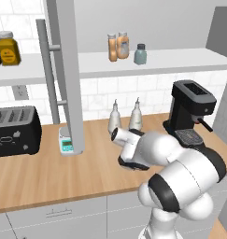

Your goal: Put the shaker and condiment bottle from the counter next to their counterparts in the cabinet.

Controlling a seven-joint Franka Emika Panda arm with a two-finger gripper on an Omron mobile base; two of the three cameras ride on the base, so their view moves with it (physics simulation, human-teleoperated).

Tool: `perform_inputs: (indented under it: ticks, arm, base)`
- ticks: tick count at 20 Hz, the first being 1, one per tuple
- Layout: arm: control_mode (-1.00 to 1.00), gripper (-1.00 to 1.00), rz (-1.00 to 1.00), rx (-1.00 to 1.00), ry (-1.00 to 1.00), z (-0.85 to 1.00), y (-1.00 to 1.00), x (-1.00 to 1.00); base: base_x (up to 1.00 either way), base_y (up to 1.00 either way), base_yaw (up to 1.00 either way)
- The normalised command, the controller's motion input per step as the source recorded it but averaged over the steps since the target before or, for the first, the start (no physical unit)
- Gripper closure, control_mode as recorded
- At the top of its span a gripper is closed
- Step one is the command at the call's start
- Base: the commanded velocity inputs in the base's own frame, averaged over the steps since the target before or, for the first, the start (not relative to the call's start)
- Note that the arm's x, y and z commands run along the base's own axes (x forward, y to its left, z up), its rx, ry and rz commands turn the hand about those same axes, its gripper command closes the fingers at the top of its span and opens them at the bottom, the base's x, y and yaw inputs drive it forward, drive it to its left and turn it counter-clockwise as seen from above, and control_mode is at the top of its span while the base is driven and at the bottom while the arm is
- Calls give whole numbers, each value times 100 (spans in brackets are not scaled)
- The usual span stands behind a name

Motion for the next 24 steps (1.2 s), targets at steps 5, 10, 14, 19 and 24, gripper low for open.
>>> perform_inputs:
  ticks: [5,10,14,19,24]
  arm:
    - [-100,-100,-1,0,0,-6,-12,0]
    - [-100,-100,-1,0,0,-8,-21,0]
    - [-100,-100,-1,0,0,-22,-17,4]
    - [-100,-100,-1,0,0,-25,-19,16]
    - [-100,100,-2,0,0,-27,-15,19]
  base:
    - [0,0,0]
    - [0,0,0]
    - [0,0,0]
    - [0,0,0]
    - [0,0,0]
